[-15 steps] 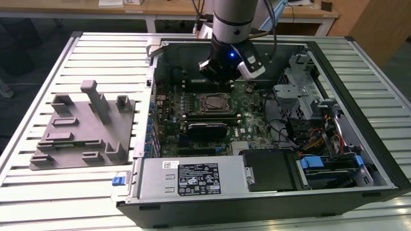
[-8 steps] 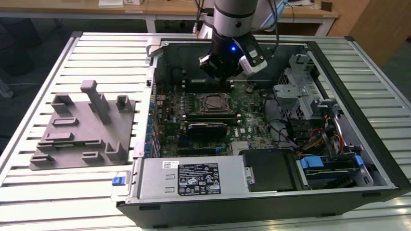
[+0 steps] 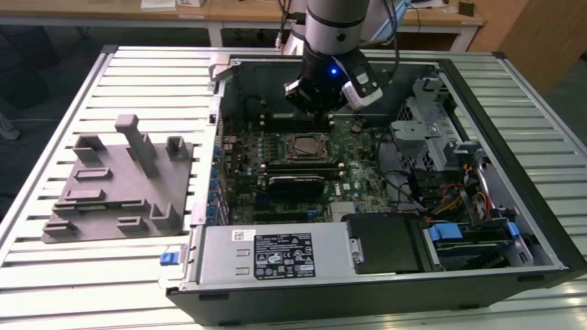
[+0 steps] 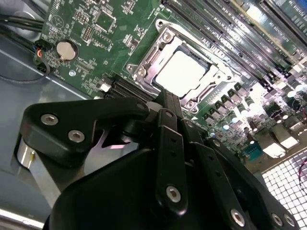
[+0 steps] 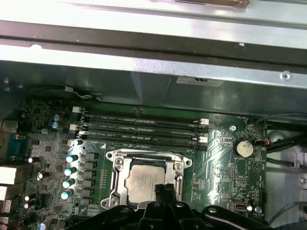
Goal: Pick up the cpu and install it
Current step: 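Install the second cpu locking lever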
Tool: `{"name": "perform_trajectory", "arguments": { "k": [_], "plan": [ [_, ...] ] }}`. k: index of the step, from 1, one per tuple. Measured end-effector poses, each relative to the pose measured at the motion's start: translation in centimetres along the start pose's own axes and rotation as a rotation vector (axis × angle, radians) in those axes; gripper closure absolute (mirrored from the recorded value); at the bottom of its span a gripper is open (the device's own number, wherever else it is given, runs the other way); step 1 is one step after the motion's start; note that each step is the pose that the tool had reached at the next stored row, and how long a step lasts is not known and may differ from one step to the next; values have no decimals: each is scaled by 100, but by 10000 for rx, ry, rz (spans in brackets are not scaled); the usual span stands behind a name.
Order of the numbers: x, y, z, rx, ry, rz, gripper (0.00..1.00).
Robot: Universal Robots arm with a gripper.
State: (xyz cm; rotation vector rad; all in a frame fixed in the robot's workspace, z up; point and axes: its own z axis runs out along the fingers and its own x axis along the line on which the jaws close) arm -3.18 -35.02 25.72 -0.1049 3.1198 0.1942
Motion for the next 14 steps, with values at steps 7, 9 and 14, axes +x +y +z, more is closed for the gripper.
{"name": "perform_trajectory", "arguments": {
  "k": [7,9,14],
  "plan": [
    [4,-60,-8,1,1,0,89],
    [6,-90,-11,0,0,0,89],
    [10,-156,-24,-3,19,2,89]
  ]
}}
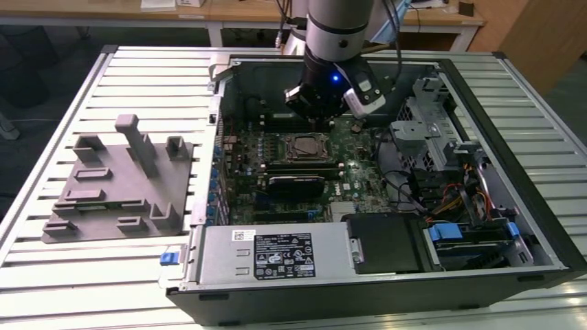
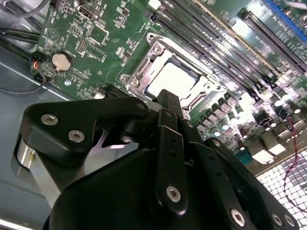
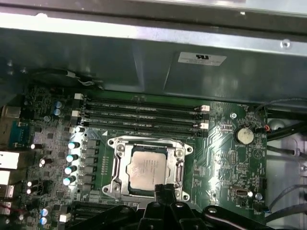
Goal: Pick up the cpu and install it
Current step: 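Install the second cpu locking lever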
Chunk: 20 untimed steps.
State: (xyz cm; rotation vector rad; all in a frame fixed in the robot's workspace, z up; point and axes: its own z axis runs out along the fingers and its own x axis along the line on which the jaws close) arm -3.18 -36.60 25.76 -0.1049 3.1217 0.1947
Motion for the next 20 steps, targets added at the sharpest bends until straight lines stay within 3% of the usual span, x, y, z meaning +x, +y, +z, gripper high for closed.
{"name": "perform_trajectory", "arguments": {
  "k": [6,8,10,14,18,20],
  "plan": [
    [1,-16,-14,9,94,13,89],
    [1,-17,-15,130,123,15,89],
    [1,-17,-15,364,146,15,89],
    [1,-17,-15,699,169,14,89],
    [19,-20,-4,725,170,14,89],
    [64,-22,5,712,170,14,89]
  ]
}}
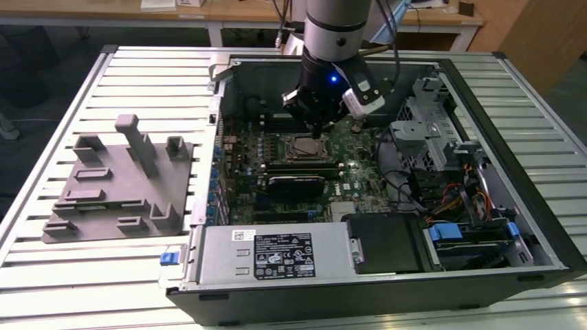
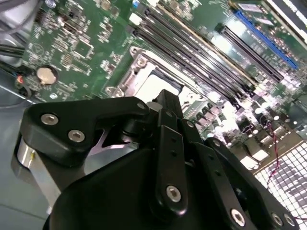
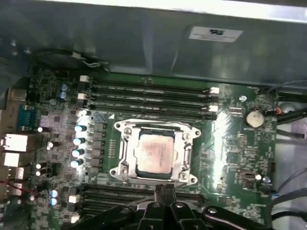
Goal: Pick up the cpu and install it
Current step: 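Install the second cpu locking lever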
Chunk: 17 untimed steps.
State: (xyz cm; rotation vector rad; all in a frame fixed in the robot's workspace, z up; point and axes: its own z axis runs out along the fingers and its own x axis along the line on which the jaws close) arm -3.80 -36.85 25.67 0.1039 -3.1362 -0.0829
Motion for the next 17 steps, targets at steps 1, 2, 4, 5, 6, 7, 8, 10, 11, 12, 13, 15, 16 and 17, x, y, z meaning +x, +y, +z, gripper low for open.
{"name": "perform_trajectory", "arguments": {
  "k": [1,2,4,5,6,7,8,10,11,12,13,15,16,17],
  "plan": [
    [26,-3,5,-13,-1,0,89],
    [49,-9,10,-25,-2,0,89],
    [80,-40,21,-41,-4,-1,89],
    [86,-68,28,-51,-4,-1,89],
    [90,-90,35,-58,-4,0,89],
    [92,-102,41,-65,-4,-1,89],
    [92,-107,47,-85,-6,-1,89],
    [92,-108,60,-206,-13,-1,89],
    [92,-108,67,-282,-19,-1,89],
    [92,-110,77,-321,-22,-1,89],
    [93,-115,87,-333,-23,-1,89],
    [94,-137,113,-334,-20,-2,89],
    [95,-146,129,-336,-18,-1,89],
    [98,-158,137,-334,-16,-1,89]
  ]
}}
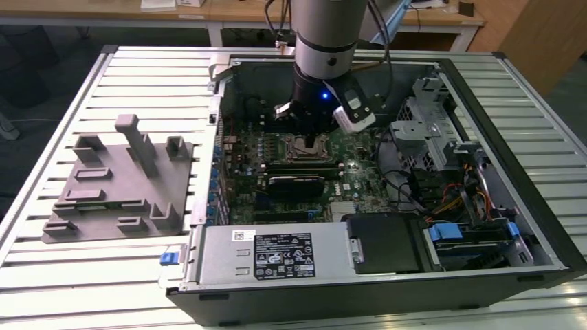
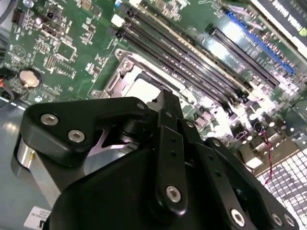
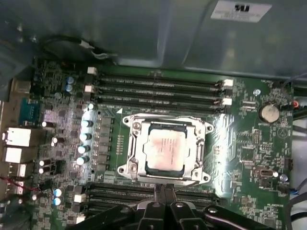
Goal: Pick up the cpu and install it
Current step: 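Install the second cpu locking lever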
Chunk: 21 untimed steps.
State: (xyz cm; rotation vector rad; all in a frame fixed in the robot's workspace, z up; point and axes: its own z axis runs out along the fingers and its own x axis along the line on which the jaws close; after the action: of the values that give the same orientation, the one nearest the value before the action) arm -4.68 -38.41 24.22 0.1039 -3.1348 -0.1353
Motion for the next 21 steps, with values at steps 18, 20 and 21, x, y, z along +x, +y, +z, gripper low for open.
{"name": "perform_trajectory", "arguments": {
  "k": [18,20,21],
  "plan": [
    [163,-66,173,-5,-1,0,89],
    [176,-69,209,-7,-1,0,89],
    [183,-70,219,-25,-2,-1,89]
  ]
}}
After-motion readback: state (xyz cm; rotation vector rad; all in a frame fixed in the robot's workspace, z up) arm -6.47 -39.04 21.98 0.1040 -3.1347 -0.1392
